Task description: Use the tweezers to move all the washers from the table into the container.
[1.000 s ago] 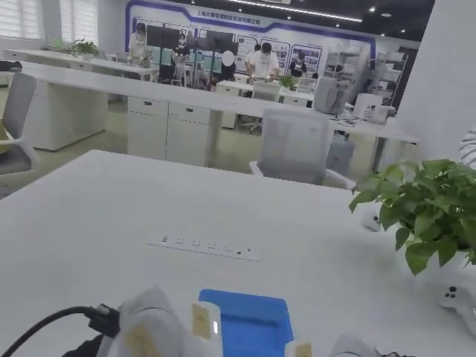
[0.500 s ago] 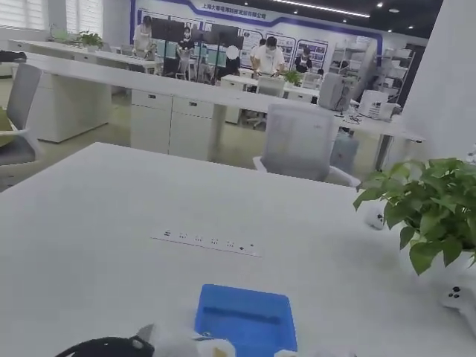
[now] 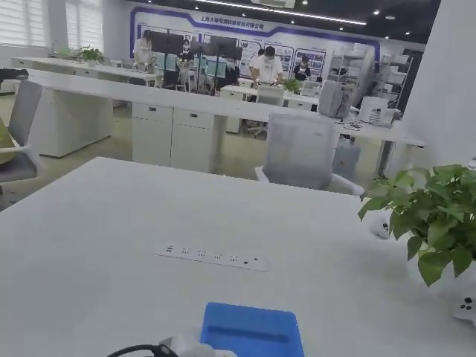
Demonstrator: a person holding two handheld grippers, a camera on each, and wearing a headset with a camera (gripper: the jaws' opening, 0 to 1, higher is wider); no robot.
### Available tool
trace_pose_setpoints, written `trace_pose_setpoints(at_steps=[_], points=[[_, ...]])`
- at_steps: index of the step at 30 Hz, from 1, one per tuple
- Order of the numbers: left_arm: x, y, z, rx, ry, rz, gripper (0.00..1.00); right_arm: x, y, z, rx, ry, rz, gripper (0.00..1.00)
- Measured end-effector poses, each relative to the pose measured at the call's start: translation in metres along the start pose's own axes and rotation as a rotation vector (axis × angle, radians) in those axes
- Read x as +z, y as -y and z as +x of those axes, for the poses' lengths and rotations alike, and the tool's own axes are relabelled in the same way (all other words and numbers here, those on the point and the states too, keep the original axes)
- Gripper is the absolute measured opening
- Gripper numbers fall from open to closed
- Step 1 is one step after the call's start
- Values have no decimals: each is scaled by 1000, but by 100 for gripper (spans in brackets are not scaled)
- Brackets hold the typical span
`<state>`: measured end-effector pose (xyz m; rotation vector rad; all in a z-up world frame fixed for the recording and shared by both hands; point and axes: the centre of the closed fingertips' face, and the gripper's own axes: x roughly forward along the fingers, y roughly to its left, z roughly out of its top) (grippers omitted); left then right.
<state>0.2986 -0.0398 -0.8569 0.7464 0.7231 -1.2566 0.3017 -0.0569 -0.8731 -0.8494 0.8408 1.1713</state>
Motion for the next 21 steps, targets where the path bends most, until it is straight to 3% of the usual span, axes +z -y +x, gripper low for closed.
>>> trace_pose_setpoints(at_steps=[4,5,7,8,12,15,18,21], points=[[-20,6,6,-28,-80,12,0,-4,-6,5,10,-9,14,7],[-25,7,7,-25,-96,10,0,-5,-11,5,33,-8,36,9],[-30,9,10,-20,-100,7,0,-6,-15,4,39,3,70,13],[-26,7,7,11,-70,-3,0,-7,-14,2,30,4,79,14],[-27,6,9,27,-74,-49,0,2,-10,-16,-10,101,180,17],[-25,4,9,51,-62,-74,3,12,-6,-42,-50,216,308,21],[-22,7,5,46,-33,-212,20,13,-1,-68,-115,308,401,26],[-14,2,-7,81,58,-351,23,5,3,-89,-170,366,478,33]])
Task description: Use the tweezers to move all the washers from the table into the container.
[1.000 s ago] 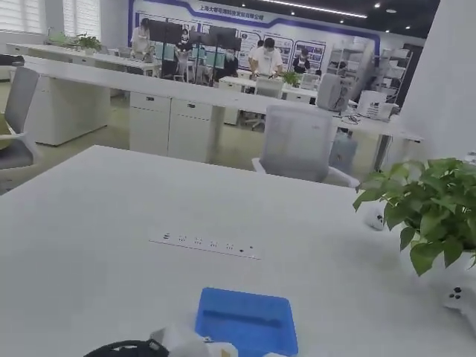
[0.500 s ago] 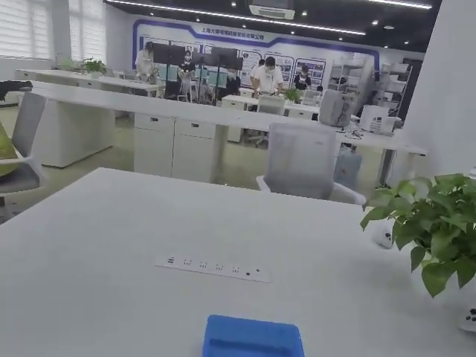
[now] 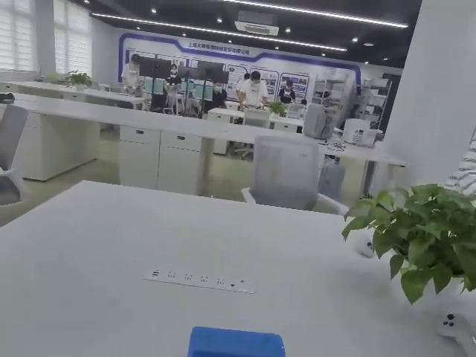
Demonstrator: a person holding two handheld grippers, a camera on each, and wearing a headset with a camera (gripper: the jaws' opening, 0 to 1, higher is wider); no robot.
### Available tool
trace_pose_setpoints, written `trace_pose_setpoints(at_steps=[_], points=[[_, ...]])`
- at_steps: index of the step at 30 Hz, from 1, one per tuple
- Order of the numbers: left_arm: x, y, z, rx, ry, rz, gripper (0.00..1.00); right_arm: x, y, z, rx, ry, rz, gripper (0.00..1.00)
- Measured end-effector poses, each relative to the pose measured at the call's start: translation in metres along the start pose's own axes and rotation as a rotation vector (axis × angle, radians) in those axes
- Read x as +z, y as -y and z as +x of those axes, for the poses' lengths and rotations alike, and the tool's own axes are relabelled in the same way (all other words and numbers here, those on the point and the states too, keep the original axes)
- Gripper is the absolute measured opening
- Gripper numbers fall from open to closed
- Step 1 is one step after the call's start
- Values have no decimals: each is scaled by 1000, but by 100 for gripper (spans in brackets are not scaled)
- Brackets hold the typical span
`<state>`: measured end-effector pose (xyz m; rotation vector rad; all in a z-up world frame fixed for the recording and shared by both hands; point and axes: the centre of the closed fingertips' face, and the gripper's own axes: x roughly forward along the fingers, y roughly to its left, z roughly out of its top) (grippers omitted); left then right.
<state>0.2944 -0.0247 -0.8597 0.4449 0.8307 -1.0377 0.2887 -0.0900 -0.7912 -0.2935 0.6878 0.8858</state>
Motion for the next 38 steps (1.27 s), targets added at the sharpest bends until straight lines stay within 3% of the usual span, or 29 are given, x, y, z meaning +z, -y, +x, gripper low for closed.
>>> trace_pose_setpoints(at_steps=[3,4,6,7,10,14,18,20,26,29,31,38], points=[[11,-6,-21,52,100,-149,30,1,9,-21,-45,70,93,39],[12,-7,-24,61,116,-164,34,0,11,-25,-53,77,116,44],[21,-8,-42,100,192,-217,39,-2,13,-32,-52,89,154,47],[26,-9,-54,124,243,-264,42,0,18,-39,-80,116,166,48],[31,-9,-79,187,328,-331,58,-1,25,-52,-122,145,193,54],[22,-2,-101,264,339,-354,73,-9,29,-61,-153,151,199,62],[16,6,-113,316,405,-473,85,-19,30,-62,-164,140,210,65],[7,9,-115,336,392,-498,88,-23,29,-61,-163,130,215,66],[-9,9,-124,398,367,-518,91,-25,30,-63,-181,132,218,72],[-10,10,-129,435,375,-506,96,-21,32,-64,-193,148,216,76],[-12,8,-130,466,359,-493,99,-20,32,-64,-203,144,204,77],[-14,4,-134,497,372,-508,99,-15,34,-64,-218,185,231,88]])
